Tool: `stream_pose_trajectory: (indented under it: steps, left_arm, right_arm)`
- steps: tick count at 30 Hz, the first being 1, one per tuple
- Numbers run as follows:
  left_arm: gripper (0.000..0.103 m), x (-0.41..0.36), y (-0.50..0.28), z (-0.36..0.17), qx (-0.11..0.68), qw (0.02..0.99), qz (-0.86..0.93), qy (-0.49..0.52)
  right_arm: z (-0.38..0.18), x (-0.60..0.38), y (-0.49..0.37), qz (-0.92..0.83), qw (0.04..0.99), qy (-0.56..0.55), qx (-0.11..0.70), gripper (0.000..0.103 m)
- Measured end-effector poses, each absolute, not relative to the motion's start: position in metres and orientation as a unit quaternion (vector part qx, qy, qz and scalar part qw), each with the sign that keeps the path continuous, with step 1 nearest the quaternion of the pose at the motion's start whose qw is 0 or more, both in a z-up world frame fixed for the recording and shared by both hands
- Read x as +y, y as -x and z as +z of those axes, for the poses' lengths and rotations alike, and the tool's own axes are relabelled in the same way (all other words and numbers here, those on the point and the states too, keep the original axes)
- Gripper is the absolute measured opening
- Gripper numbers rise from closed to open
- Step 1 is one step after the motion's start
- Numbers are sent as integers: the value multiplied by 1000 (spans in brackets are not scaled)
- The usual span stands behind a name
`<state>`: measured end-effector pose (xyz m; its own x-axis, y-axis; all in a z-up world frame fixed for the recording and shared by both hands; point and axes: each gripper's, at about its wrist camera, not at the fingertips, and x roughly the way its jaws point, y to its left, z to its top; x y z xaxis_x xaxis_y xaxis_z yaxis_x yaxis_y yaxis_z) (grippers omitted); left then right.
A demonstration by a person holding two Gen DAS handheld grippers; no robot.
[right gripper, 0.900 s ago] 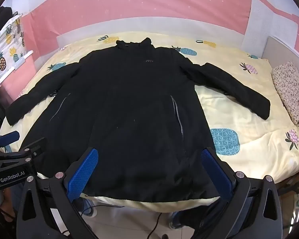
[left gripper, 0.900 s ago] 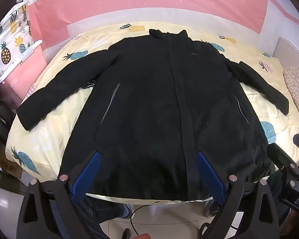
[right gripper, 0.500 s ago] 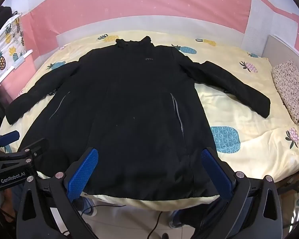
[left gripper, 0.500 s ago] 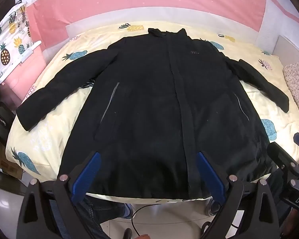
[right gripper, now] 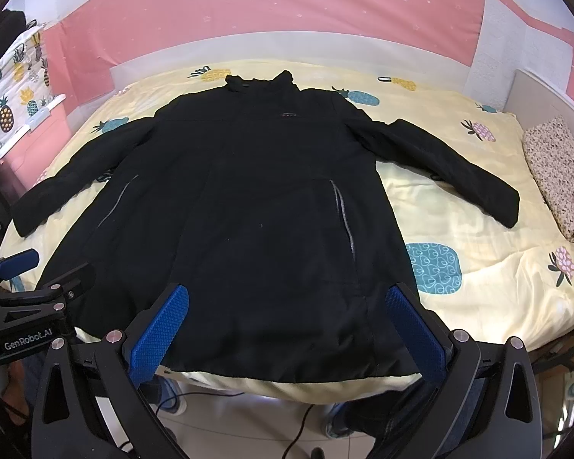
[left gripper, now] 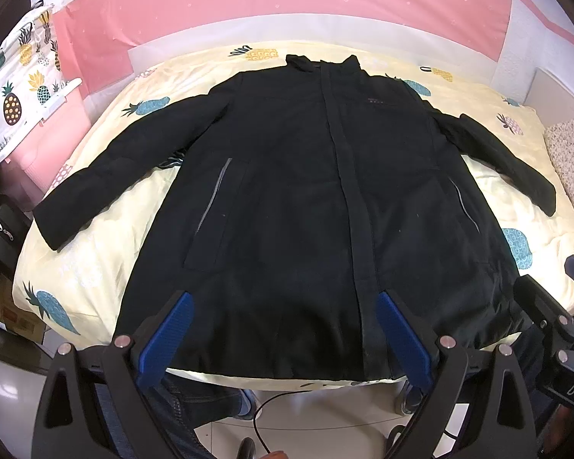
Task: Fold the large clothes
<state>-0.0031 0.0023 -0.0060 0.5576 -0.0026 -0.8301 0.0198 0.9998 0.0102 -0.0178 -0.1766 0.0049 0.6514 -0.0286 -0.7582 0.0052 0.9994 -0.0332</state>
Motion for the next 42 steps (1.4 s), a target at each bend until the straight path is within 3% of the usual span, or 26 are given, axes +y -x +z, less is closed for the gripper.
stream_pose_trajectory:
  steps: [42]
  left_arm:
    - [98,-4,12,-4,471,882,-6,-8]
  right_arm:
    - [2,-173,15,-2,906,18,423,103]
